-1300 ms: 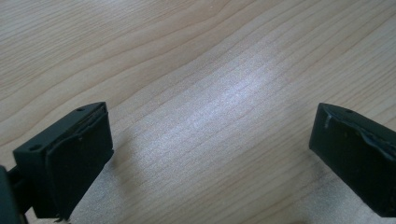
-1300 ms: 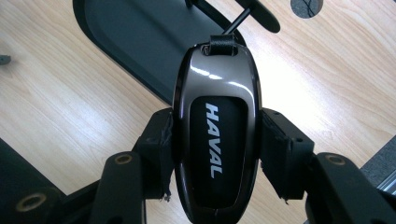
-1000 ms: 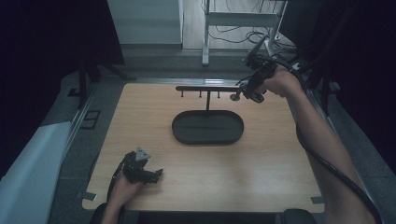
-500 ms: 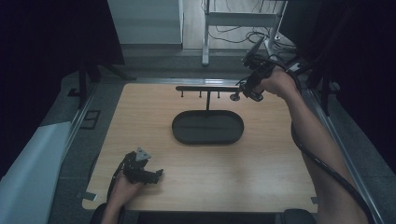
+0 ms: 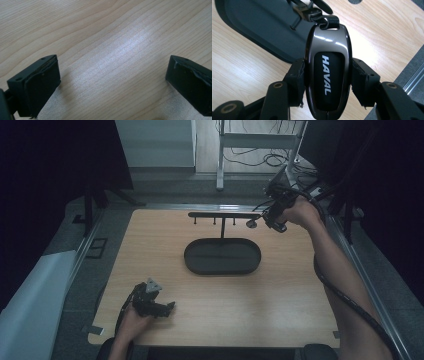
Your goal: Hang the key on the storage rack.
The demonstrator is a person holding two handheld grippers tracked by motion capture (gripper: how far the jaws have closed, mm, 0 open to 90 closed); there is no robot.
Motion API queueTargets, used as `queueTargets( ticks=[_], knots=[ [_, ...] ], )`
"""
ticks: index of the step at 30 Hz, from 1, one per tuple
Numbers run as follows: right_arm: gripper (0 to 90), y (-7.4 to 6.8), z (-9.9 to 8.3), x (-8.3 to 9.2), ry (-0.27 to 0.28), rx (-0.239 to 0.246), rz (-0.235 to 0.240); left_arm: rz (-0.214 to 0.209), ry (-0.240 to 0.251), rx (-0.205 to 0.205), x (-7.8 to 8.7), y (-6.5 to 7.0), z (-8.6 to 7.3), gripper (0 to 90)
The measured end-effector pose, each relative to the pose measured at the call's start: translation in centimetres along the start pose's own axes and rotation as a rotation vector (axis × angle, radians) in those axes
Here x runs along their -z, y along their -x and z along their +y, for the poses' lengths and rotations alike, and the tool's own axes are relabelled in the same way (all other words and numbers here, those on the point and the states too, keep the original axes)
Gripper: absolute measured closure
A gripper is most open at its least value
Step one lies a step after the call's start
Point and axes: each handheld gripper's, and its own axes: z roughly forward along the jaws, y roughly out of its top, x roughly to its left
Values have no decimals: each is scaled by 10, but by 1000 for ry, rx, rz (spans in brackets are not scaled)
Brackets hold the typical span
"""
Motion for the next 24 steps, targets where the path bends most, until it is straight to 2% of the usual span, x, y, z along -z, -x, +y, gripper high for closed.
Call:
queueTargets(
  ticks=[18,24],
  knots=[
    [488,10,-12,-31,-39,-13,-5,-6,-6,-3,-1,1,0,0],
    [488,10,-14,-40,-47,3,-14,-6,-3,-2,-1,1,0,0]
  ],
)
